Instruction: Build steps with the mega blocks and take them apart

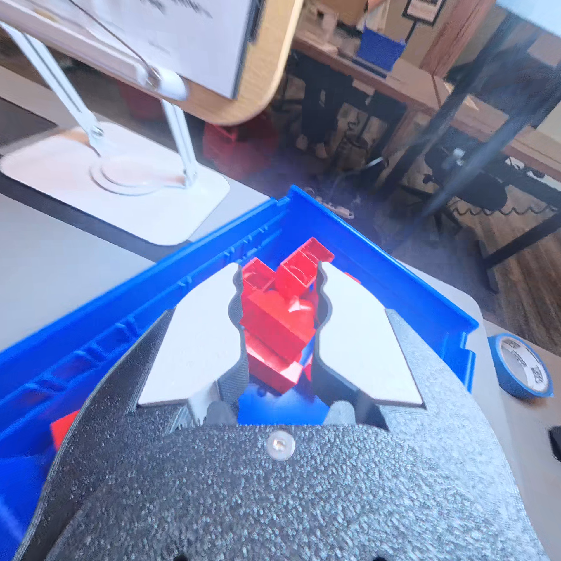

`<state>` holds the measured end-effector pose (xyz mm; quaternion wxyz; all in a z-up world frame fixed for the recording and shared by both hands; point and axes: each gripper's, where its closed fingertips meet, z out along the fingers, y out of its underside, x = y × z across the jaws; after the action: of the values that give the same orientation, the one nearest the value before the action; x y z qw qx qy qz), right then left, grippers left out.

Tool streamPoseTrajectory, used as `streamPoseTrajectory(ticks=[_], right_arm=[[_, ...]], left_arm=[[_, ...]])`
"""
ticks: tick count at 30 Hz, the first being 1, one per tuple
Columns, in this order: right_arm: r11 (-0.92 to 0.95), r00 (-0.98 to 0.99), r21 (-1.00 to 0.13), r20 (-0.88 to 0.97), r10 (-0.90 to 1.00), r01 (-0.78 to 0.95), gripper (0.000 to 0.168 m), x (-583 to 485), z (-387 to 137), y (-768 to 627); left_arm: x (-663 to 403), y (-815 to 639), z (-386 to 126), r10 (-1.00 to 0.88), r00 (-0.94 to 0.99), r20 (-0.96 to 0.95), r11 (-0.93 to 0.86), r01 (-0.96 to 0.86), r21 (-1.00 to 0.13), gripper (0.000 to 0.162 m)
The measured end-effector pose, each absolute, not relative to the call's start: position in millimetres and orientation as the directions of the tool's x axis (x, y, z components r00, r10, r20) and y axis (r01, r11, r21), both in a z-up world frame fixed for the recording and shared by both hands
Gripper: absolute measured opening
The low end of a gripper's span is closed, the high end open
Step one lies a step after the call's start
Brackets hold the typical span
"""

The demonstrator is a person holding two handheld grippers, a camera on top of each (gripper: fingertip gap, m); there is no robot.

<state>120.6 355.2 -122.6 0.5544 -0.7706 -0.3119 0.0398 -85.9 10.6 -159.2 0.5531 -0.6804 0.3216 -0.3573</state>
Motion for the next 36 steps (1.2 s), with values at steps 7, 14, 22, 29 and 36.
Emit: streamPoseTrajectory(ticks=[7, 14, 22, 29, 36], right_arm=[[0.008, 0.392, -0.923, 0.171, 0.904, 0.385, 0.047, 19.8, -92.3, 218.5], [0.172, -0.240, -0.862, 0.060, 0.969, 0.477, 0.048, -45.3, -128.0, 34.2], [0.203, -0.362, -0.851, 0.016, 0.932, 0.484, 0.035, -63.4, -149.6, -22.9], [0.039, 0.219, -0.906, 0.144, 0.965, 0.422, 0.035, 1.6, -87.1, 109.8], [-0.263, 0.705, -0.816, 0.229, 0.671, 0.515, 0.020, 105.4, -129.3, 222.4]], left_arm=[[-77.8, 5.7, -165.8, -0.851, 0.516, 0.102, -0.168, -0.082, -0.982, 0.037], [-71.2, -1.9, -163.4, -0.868, 0.494, 0.040, -0.111, -0.116, -0.987, 0.037], [-59.3, -24.3, -145.8, -0.908, 0.414, -0.061, 0.017, -0.108, -0.994, 0.037], [-74.0, -9.5, -138.2, -0.873, 0.488, -0.013, -0.007, -0.039, -0.999, 0.041], [-62.7, -13.3, -156.6, -0.882, 0.466, -0.067, 0.005, -0.133, -0.991, 0.037]])
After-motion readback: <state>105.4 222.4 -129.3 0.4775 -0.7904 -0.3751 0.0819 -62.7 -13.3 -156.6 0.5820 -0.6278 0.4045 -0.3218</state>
